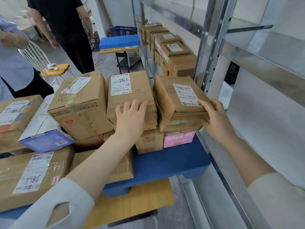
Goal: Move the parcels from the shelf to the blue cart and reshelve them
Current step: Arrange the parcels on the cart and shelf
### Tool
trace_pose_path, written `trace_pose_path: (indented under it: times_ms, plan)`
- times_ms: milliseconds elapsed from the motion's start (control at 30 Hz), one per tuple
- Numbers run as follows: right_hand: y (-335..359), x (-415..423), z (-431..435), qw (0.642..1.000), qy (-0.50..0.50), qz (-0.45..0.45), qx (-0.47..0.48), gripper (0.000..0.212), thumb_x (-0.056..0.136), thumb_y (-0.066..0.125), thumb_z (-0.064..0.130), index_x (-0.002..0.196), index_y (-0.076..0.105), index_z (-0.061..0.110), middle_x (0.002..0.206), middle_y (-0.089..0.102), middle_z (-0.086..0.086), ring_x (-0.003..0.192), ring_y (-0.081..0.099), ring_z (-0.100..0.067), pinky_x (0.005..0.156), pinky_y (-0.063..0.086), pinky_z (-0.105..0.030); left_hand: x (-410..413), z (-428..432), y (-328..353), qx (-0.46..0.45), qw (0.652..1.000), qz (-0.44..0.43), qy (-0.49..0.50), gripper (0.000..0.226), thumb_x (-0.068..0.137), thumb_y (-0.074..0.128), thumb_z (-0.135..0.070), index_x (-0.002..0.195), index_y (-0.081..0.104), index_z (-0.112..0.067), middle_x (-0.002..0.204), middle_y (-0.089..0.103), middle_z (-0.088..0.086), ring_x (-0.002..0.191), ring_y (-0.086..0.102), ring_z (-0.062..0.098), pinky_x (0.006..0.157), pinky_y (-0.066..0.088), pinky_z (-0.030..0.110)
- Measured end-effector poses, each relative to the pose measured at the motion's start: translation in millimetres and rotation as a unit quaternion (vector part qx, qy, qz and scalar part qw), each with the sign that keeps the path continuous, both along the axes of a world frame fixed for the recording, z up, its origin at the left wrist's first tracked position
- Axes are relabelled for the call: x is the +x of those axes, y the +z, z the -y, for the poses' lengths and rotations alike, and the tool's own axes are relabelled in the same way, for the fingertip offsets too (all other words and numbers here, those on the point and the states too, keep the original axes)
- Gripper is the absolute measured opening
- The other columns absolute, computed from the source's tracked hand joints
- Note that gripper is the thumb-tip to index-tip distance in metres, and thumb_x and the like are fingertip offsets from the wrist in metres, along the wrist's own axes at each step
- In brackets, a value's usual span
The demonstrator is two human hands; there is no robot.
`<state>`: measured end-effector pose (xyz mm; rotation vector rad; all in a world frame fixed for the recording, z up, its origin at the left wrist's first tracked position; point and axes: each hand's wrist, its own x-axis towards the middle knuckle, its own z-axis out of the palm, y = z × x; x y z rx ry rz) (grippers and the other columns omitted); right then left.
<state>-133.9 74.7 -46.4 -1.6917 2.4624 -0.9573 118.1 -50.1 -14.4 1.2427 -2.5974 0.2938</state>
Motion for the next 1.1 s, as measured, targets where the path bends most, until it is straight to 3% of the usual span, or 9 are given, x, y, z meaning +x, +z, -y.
trace_pose_path:
  times_ms: [100,267,600,733,900,1100]
  plan:
    - [-0.4,1.8,1.1,1.000,-0.004,-0.007,0.000,0.075,0.079,0.069,0.000,0.143,0.036,0.023,0.149,0.024,-0.015,0.135,0.029,-0.035,0.108,0.034,-0.051,-0.3,8.1,8.5,-0.008,0.999,0.032,-0.029,0.052,0.091,0.054,-0.014,0.140,0.036,-0.016,0.127,0.043,0.006,0.113,0.043,0.030,0.096,0.040,0.046]
    - [0.9,4.9,2.5,1.000,-0.013,-0.010,0.000,0.076,0.080,0.068,0.002,0.144,0.035,0.025,0.150,0.022,-0.013,0.136,0.025,-0.036,0.107,0.034,-0.051,-1.1,17.3,23.7,0.015,0.995,0.064,-0.074,0.041,0.094,0.050,-0.016,0.134,0.041,-0.014,0.125,0.044,0.006,0.113,0.043,0.028,0.086,0.045,0.040]
    - [3.3,8.2,4.8,0.998,0.013,-0.059,0.012,0.079,0.078,0.076,0.019,0.145,0.035,0.026,0.151,0.021,-0.014,0.139,0.018,-0.036,0.105,0.034,-0.058,12.7,9.7,22.7,0.051,0.991,0.017,-0.121,0.046,0.090,0.049,-0.019,0.135,0.046,-0.013,0.121,0.046,0.007,0.111,0.045,0.027,0.086,0.045,0.039]
    - [4.8,14.5,7.5,0.997,0.021,-0.070,0.033,0.082,0.078,0.075,0.033,0.147,0.030,0.032,0.153,0.018,-0.013,0.140,0.017,-0.036,0.105,0.031,-0.061,-2.5,-1.9,17.9,0.057,0.992,-0.016,-0.113,0.066,0.083,0.052,-0.040,0.144,0.034,-0.021,0.135,0.042,0.006,0.123,0.042,0.029,0.102,0.036,0.049]
    - [7.5,13.6,8.1,0.998,0.011,-0.056,0.032,0.084,0.076,0.077,0.038,0.146,0.030,0.033,0.154,0.018,-0.011,0.140,0.016,-0.034,0.107,0.029,-0.059,-31.7,-18.3,4.9,0.091,0.990,-0.018,-0.103,0.084,0.084,0.050,-0.057,0.151,0.004,-0.037,0.153,0.027,0.005,0.142,0.019,0.028,0.110,0.013,0.068]
    - [20.0,0.8,12.2,0.995,0.023,-0.068,0.069,0.083,0.073,0.079,0.034,0.142,0.033,0.036,0.150,0.025,-0.007,0.138,0.022,-0.032,0.103,0.036,-0.058,-50.1,-22.7,10.1,0.110,0.990,-0.071,-0.056,0.076,0.084,0.050,-0.058,0.148,0.013,-0.042,0.143,0.037,0.008,0.137,0.027,0.032,0.109,0.014,0.068]
